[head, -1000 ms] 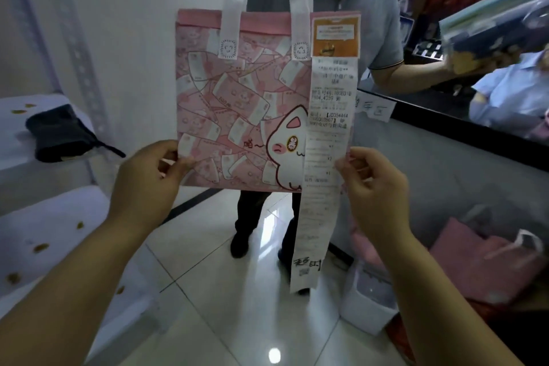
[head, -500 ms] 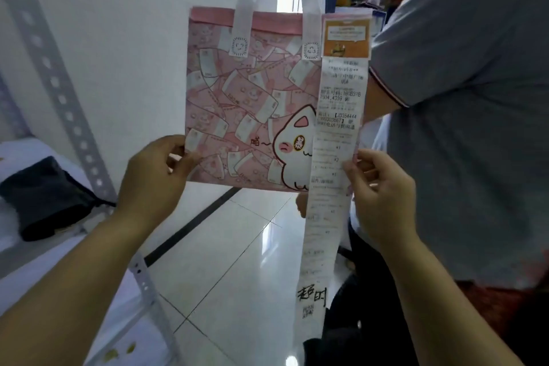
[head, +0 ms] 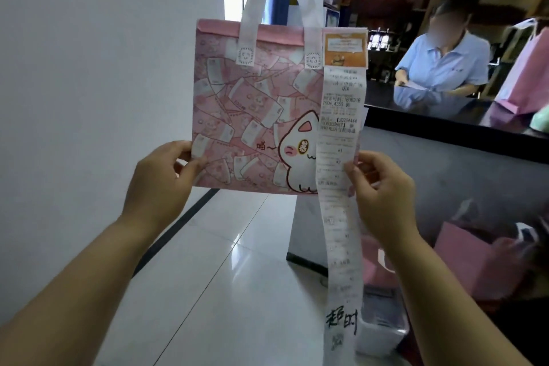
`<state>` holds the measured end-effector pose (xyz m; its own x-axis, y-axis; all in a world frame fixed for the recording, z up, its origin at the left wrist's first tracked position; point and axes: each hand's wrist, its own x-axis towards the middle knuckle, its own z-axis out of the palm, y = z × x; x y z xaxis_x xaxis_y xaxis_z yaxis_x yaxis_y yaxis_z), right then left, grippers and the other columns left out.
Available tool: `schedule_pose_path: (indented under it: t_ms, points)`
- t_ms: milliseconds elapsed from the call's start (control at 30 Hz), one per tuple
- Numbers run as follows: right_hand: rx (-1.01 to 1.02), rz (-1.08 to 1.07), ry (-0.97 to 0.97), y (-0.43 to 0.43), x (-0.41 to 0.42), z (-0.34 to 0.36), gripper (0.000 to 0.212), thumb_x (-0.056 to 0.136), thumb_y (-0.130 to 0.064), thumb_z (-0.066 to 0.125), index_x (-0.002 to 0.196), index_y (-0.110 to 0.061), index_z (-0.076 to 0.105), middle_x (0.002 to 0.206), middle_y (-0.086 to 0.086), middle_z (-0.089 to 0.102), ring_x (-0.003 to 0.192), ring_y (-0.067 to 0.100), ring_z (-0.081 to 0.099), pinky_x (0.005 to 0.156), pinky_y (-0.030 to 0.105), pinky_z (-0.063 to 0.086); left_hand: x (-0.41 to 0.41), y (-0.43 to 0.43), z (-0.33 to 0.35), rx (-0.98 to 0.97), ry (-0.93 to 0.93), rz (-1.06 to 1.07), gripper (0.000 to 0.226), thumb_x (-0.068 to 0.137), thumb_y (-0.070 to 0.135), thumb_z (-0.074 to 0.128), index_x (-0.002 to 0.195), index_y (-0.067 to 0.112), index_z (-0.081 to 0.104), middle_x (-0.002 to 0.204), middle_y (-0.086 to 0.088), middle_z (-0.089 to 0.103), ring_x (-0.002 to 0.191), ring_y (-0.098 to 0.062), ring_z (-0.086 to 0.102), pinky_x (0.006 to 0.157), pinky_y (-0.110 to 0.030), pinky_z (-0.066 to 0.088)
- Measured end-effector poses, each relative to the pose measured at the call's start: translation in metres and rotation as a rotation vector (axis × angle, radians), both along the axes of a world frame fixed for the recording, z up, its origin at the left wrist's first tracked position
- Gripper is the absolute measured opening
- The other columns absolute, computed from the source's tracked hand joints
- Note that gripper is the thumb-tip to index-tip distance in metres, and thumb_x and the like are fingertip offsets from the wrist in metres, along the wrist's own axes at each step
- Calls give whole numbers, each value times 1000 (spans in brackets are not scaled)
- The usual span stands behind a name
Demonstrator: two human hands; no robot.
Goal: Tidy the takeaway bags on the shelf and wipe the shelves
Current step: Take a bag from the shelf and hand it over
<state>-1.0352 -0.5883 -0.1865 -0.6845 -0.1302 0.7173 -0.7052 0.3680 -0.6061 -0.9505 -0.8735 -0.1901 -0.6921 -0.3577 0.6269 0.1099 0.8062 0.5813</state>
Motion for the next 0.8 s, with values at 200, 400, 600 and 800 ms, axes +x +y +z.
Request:
schedule_pose_path:
  t_ms: [200,400,600,800]
  points:
    - [3,-34,-22,25,-115,7,10,88,-12,63,94,-20,62,80,-16,63,68,-3,62,58,7,47,-122,21,8,5,16,-37,20,87,28,61,104,17,64,88,5,62,72,-5,58,55,-15,40]
    - [26,-82,-71,49,-204,6,11,88,-14,61,96,-22,60,84,-14,63,70,-3,61,59,7,48,-226,40,6,9,-18,-88,23,86,29,63,105,18,65,87,1,65,71,-14,59,61,-27,47]
    - [74,-206,-83,71,-290,9,9,88,-18,61,97,-23,61,84,-17,63,71,-3,61,60,10,49,-334,57,10,-4,-32,-159,28,86,32,62,109,16,64,89,1,65,74,-17,60,58,-20,41]
    - [76,-337,-74,87,-378,16,7,88,-20,63,94,-24,62,83,-15,66,68,2,63,62,21,55,-450,70,13,-11,12,-255,25,85,30,62,106,16,65,87,5,63,71,-9,55,58,-8,33]
